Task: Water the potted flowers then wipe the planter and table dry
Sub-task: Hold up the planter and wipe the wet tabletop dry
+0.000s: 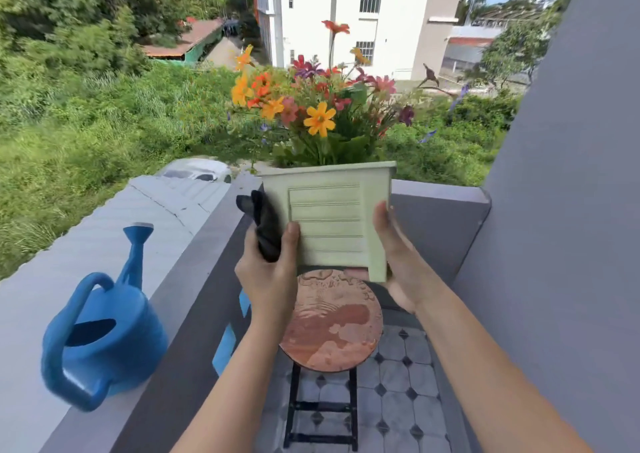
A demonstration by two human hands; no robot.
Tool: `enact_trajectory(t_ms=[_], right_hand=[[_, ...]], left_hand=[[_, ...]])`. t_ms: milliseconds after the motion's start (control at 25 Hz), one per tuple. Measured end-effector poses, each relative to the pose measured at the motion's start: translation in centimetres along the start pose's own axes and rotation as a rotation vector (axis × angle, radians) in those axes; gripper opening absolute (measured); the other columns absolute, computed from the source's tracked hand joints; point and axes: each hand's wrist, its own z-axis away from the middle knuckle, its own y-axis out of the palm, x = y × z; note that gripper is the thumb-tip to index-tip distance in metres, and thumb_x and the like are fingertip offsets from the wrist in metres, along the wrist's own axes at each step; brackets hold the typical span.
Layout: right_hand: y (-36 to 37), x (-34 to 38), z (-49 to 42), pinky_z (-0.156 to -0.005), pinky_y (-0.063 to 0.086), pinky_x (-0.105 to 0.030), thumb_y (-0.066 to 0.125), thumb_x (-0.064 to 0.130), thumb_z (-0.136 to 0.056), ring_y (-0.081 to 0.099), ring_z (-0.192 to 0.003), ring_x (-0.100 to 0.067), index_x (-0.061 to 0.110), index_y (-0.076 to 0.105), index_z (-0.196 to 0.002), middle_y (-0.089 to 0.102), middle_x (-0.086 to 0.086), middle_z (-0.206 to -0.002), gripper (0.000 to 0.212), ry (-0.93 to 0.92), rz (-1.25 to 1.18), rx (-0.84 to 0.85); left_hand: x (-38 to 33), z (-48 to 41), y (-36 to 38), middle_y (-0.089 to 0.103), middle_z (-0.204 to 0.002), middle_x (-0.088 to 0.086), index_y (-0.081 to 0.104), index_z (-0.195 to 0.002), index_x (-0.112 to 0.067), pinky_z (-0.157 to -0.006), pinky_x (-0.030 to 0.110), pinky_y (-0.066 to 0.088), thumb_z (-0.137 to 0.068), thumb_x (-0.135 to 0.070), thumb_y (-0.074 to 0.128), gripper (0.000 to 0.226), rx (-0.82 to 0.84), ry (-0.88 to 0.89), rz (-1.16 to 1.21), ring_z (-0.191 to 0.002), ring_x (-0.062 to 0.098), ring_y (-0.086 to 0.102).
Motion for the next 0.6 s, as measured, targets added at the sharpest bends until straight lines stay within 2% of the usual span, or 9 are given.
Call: enact_trajectory(t_ms=[80, 160, 240, 320, 360, 480, 520, 600], right_hand=[[-0.2, -1.6, -0.2, -0.104, 0.042, -0.053, 0.083, 0.064, -0.047, 0.055, -0.124, -0.014, 0.027, 0.018, -0.15, 0.055, 0.005, -0.139, 0.127, -0.072, 0.03, -0.108], [-0.8, -3.1, -0.2, -0.103, 0.045, -0.051, 0.083, 0.053, -0.056, 0.059, -0.119, -0.01, 0.025, 0.025, -0.148, 0.059, 0.006, -0.134, 0.112, -0.145, 0.006, -0.226], [-2.0, -4.3, 0.0, -0.097, 0.05, -0.047, 0.079, 0.064, -0.053, 0.06, -0.116, -0.008, 0.027, 0.035, -0.144, 0.061, 0.007, -0.131, 0.108, -0.16, -0.006, -0.3], [-4.2, -5.7, -0.2, -0.094, 0.053, -0.045, 0.077, 0.071, -0.047, 0.063, -0.112, -0.009, 0.027, 0.049, -0.133, 0.065, 0.006, -0.124, 0.1, -0.145, -0.025, -0.354], [-5.3, -6.5, -0.4, -0.093, 0.053, -0.044, 0.076, 0.072, -0.046, 0.064, -0.109, -0.009, 0.029, 0.053, -0.124, 0.067, 0.007, -0.12, 0.092, -0.142, -0.044, -0.376], [-8.9, -8.8, -1.6, -0.073, 0.059, -0.028, 0.076, 0.072, -0.045, 0.067, -0.099, -0.002, 0.037, 0.058, -0.107, 0.073, 0.016, -0.104, 0.075, -0.132, -0.092, -0.419], [-10.1, -9.4, -2.2, -0.073, 0.059, -0.028, 0.076, 0.071, -0.047, 0.068, -0.098, -0.001, 0.035, 0.059, -0.107, 0.073, 0.017, -0.102, 0.072, -0.13, -0.082, -0.426], [-12.2, -10.2, -3.4, -0.084, 0.058, -0.038, 0.074, 0.066, -0.055, 0.067, -0.098, 0.001, 0.029, 0.058, -0.112, 0.072, 0.014, -0.104, 0.07, -0.115, -0.064, -0.458]], left_hand=[[0.9, 0.4, 0.5, 0.061, -0.074, -0.012, 0.063, -0.105, -0.01, -0.062, 0.018, 0.044, -0.083, -0.038, 0.067, 0.036, 0.069, 0.039, -0.026, -0.067, 0.001, 0.055], [2.3, 0.6, 1.1, 0.062, -0.076, -0.012, 0.061, -0.11, -0.01, -0.063, 0.015, 0.044, -0.085, -0.038, 0.066, 0.038, 0.155, 0.002, -0.02, -0.068, -0.001, 0.056], [3.5, 0.8, 1.7, 0.059, -0.074, -0.013, 0.06, -0.106, -0.017, -0.061, 0.012, 0.043, -0.089, -0.031, 0.059, 0.022, 0.271, -0.041, 0.01, -0.066, -0.003, 0.054], [4.8, 0.8, 2.8, 0.056, -0.077, -0.012, 0.053, -0.098, -0.029, -0.063, 0.016, 0.042, -0.094, -0.025, 0.053, 0.005, 0.424, -0.081, 0.016, -0.067, -0.003, 0.051], [5.6, 0.7, 3.4, 0.053, -0.077, -0.01, 0.049, -0.093, -0.03, -0.062, 0.019, 0.042, -0.096, -0.026, 0.05, 0.005, 0.475, -0.129, 0.009, -0.066, -0.003, 0.048], [9.3, -0.1, 6.0, 0.047, -0.076, -0.006, 0.042, -0.085, -0.02, -0.064, 0.027, 0.04, -0.096, -0.032, 0.049, 0.017, 0.557, -0.268, -0.058, -0.067, 0.003, 0.045], [11.0, -0.2, 6.7, 0.049, -0.084, -0.002, 0.046, -0.087, -0.019, -0.07, 0.029, 0.042, -0.096, -0.033, 0.05, 0.016, 0.581, -0.257, -0.146, -0.075, 0.007, 0.048], [14.2, -0.2, 7.5, 0.046, -0.101, 0.005, 0.051, -0.093, -0.02, -0.083, 0.03, 0.04, -0.094, -0.033, 0.053, 0.013, 0.634, -0.21, -0.381, -0.093, 0.016, 0.047]])
